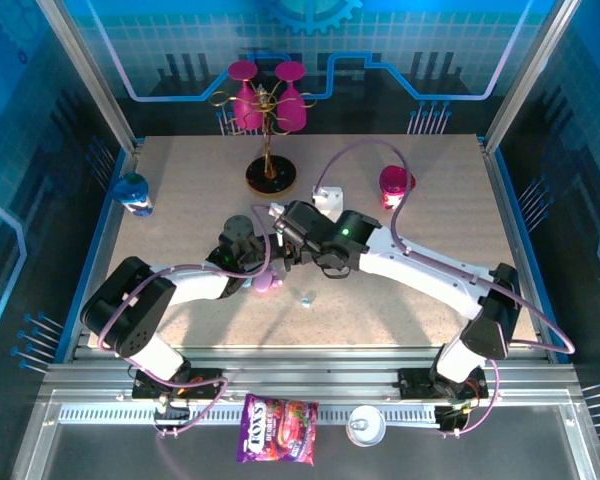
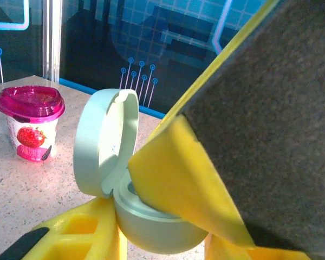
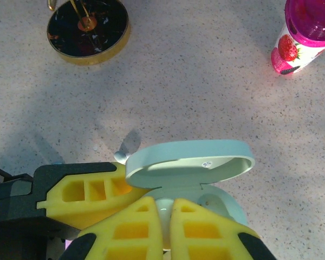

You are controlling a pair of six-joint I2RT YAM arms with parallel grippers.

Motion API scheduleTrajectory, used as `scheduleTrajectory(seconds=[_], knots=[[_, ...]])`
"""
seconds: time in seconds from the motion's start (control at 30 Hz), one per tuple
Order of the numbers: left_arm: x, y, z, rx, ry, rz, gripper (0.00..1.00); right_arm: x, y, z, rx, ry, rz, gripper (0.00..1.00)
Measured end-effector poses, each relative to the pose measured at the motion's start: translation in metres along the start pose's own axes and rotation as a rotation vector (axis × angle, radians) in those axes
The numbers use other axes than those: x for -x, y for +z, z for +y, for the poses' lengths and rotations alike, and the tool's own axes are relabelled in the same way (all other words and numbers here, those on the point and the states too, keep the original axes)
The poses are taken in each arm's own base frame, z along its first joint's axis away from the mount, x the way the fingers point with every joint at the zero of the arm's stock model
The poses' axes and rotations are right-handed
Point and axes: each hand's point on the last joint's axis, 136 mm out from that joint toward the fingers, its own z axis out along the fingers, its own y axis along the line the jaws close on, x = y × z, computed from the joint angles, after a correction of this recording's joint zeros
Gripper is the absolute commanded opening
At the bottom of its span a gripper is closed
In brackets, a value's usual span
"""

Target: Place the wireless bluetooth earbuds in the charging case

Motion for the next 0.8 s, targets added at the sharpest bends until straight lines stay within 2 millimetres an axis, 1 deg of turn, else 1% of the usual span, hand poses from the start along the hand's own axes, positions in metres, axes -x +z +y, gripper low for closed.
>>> scheduleTrajectory(seconds=[0.2,0.27,0.33,0.4,0.5,0.7,0.8], knots=[[0.004,0.000,-0.001,-0.003,0.014,-0.015,0.27,0.003,-0.005,0.002,0.050,0.014,-0.015,0.12],[0.004,0.000,-0.001,-0.003,0.014,-0.015,0.27,0.003,-0.005,0.004,0.059,0.015,-0.013,0.17],[0.004,0.000,-0.001,-0.003,0.014,-0.015,0.28,0.002,-0.004,0.005,0.062,0.010,-0.010,0.27],[0.004,0.000,-0.001,-0.003,0.014,-0.015,0.27,0.001,-0.003,0.006,0.068,0.008,-0.006,0.33],[0.004,0.000,-0.001,-0.003,0.015,-0.015,0.28,0.002,-0.006,0.006,0.079,0.012,-0.010,0.39],[0.010,0.000,-0.002,-0.006,0.044,-0.037,0.27,0.012,-0.025,-0.001,0.149,0.028,-0.059,0.48],[0.013,-0.001,-0.004,-0.011,0.084,-0.061,0.27,0.016,-0.035,-0.006,0.204,0.022,-0.090,0.54]])
